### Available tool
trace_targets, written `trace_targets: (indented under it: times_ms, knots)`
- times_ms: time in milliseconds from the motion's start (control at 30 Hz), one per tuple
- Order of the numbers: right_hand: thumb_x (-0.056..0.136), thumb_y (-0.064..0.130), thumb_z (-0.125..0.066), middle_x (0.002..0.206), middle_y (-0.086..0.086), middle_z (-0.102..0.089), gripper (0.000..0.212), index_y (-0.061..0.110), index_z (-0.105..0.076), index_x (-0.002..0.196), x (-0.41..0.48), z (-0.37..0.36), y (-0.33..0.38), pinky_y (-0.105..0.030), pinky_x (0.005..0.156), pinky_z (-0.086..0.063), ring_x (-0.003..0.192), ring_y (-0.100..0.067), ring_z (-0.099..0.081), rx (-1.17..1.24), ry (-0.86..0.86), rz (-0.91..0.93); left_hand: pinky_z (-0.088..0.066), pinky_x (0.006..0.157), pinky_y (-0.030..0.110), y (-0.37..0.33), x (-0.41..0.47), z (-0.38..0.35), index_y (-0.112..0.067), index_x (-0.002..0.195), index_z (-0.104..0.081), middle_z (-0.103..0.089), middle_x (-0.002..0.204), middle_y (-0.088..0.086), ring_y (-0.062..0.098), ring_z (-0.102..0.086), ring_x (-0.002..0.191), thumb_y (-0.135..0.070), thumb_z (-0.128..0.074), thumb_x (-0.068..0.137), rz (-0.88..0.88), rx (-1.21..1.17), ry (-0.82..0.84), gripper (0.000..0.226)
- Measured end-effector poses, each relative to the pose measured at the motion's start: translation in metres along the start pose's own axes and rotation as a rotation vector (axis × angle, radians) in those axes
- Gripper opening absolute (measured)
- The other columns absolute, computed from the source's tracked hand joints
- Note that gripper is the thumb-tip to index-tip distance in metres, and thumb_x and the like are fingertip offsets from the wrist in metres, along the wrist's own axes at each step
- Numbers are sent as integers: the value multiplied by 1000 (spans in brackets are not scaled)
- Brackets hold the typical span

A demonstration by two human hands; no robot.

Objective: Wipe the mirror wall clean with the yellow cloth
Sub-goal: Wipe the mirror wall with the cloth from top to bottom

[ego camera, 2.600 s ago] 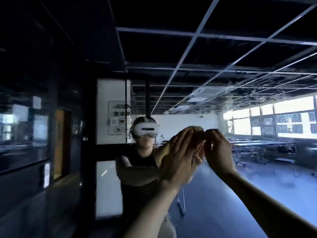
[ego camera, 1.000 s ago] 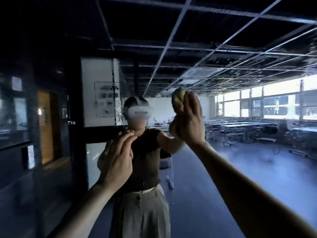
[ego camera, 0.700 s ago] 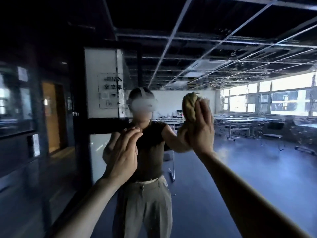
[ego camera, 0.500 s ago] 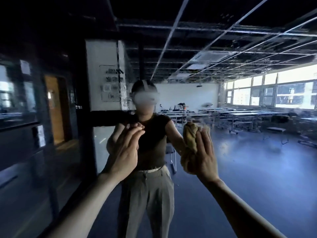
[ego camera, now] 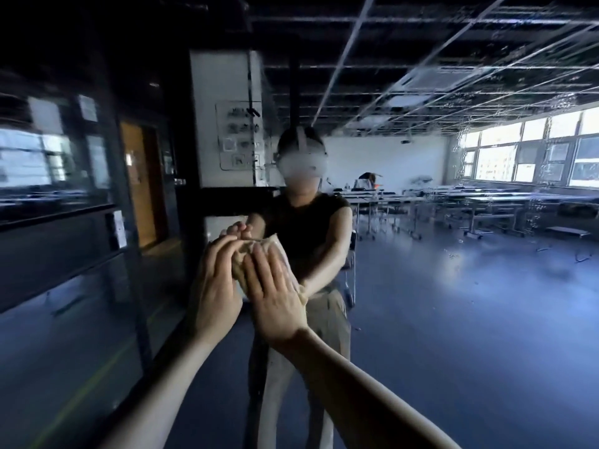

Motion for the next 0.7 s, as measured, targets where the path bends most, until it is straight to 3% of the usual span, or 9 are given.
trace_targets:
  times_ms: [133, 200, 333, 400, 467, 533, 633, 700]
  knots:
    - [88, 16, -39, 148, -10, -39, 53, 8, -42, 141, 1, 8, -26, -39, 114, -26, 137, -30, -31, -102, 135, 269, -21, 113, 21, 7, -10, 2, 0, 125, -46, -40, 133, 8, 21, -38, 129, 11, -32, 74, -12, 23, 25, 53]
    - [88, 14, -41, 143, -6, -47, 49, 12, -50, 136, -5, 29, -56, -34, 112, -27, 135, -23, -33, -148, 100, 302, -23, 114, 27, 11, -11, -1, -5, 127, -43, -35, 136, 4, 21, -35, 133, 21, -34, 70, -10, 18, 72, 63]
    - [85, 18, -43, 144, -4, -36, 50, 15, -43, 135, -47, 81, -120, -34, 105, -32, 138, -19, -26, -247, -34, 59, -26, 112, 31, 9, -12, -8, -6, 127, -43, -35, 136, 3, 20, -35, 132, -3, -21, 77, -22, 23, 101, 55]
    - [82, 27, -45, 147, -7, -31, 58, 12, -38, 137, -73, 99, -145, -41, 100, -33, 135, -25, -28, -235, -40, -123, -26, 113, 30, 8, -13, -11, -4, 128, -42, -36, 136, 5, 22, -36, 132, -5, -20, 78, -53, 27, 133, 55]
    - [82, 31, -50, 151, -10, -30, 65, 8, -35, 142, -84, 103, -156, -46, 105, -34, 139, -26, -23, -206, -43, -287, -22, 114, 25, 4, -10, -13, -5, 129, -40, -35, 137, 5, 22, -36, 132, -4, -21, 82, -86, 29, 159, 51]
    - [80, 20, -65, 152, -15, -26, 75, 5, -29, 144, -79, 92, -148, -50, 105, -37, 142, -29, -17, -176, -78, -392, -16, 113, 17, -1, -5, -14, -4, 127, -40, -35, 135, 6, 22, -35, 130, -4, -21, 82, -103, 31, 173, 50]
    - [82, 5, -65, 157, -14, -9, 85, 6, -12, 148, -52, 69, -112, -59, 109, -21, 145, -30, 5, -79, -112, -439, -12, 111, 10, -10, 2, -17, -1, 124, -44, -37, 133, 6, 21, -35, 127, -3, -21, 77, -109, 29, 172, 53]
    - [83, -2, -56, 157, -12, -6, 77, 4, -13, 148, -38, 56, -87, -53, 115, -10, 145, -27, 12, -35, -114, -352, -10, 110, 9, -14, 4, -18, 1, 124, -47, -35, 134, 5, 19, -33, 128, 6, -29, 76, -124, 39, 174, 51]
Point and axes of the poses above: each hand's wrist, its own x-axis towards the middle knuckle, its own z-axis out of the back of the hand, y = z × x, the point moved 1 cm from there along x, towards the middle knuckle
